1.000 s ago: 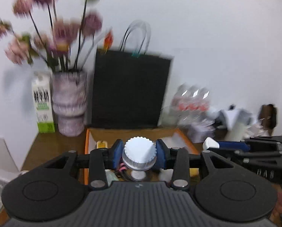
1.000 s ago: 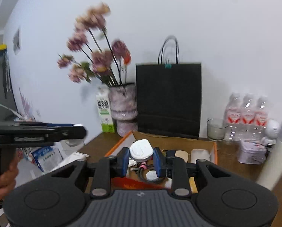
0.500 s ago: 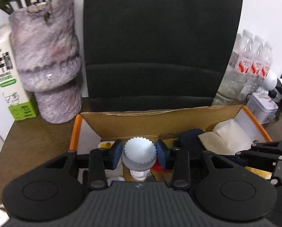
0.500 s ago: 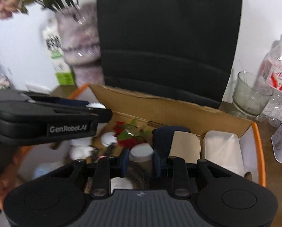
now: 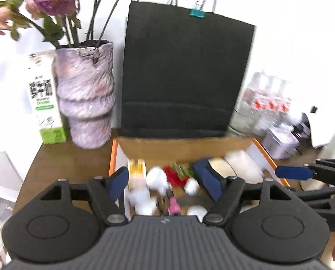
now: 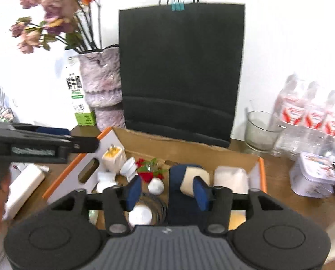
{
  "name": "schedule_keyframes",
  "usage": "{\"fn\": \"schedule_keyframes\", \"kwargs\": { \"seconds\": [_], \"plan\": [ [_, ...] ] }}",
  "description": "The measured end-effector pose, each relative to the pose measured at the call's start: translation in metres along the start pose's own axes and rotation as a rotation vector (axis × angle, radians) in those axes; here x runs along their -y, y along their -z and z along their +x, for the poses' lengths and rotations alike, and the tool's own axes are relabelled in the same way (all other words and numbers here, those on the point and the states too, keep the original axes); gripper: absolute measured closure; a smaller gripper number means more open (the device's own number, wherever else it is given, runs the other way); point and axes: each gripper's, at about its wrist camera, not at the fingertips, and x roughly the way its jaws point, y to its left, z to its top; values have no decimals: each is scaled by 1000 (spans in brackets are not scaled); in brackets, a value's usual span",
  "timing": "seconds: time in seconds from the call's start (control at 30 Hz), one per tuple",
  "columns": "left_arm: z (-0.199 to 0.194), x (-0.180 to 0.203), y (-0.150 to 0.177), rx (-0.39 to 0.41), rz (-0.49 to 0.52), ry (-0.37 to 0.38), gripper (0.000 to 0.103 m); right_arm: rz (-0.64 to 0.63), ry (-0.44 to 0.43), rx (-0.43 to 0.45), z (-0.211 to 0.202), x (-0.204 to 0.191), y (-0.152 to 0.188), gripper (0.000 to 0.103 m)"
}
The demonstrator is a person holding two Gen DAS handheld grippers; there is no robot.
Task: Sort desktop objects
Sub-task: 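Move both open tools back toward the USB cable and soap bar, then grasp the black USB cable with the left tool while the right tool grasps the yellow soap bar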
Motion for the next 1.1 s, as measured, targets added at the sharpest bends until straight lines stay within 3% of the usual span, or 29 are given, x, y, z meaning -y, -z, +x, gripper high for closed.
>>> {"fn": "schedule_keyframes", "kwargs": {
  "seconds": [0.17, 0.27, 0.33, 0.43, 0.6, 0.73, 0.87, 0.93, 1.1],
  "plan": [
    [-59, 21, 60, 16, 19, -23, 15, 31, 12, -2, -43, -14, 64, 39],
    [-94, 28, 112, 39, -29, 36, 7, 33, 45, 2, -71, -30, 115, 39],
    [-111, 34, 146, 35, -38, 74, 7, 27, 51, 22, -91, -42, 149, 39],
    [-133, 47, 197, 51, -21, 71, 7, 11, 48, 49, -118, -60, 194, 39],
    [-154, 58, 248, 49, 29, 88, 7, 12, 35, 51, -150, -74, 240, 41],
    [-150, 58, 244, 43, 60, 89, 8, -22, 53, 65, -171, -69, 246, 41],
    [-127, 59, 221, 44, 86, 104, 11, 46, 54, 119, -172, -47, 223, 43],
    [-105, 64, 207, 16, 133, 116, 11, 66, 50, 126, -156, -36, 208, 46],
    [-44, 74, 181, -64, 230, 151, 25, 88, 44, 76, -94, -15, 174, 55]
  ]
}}
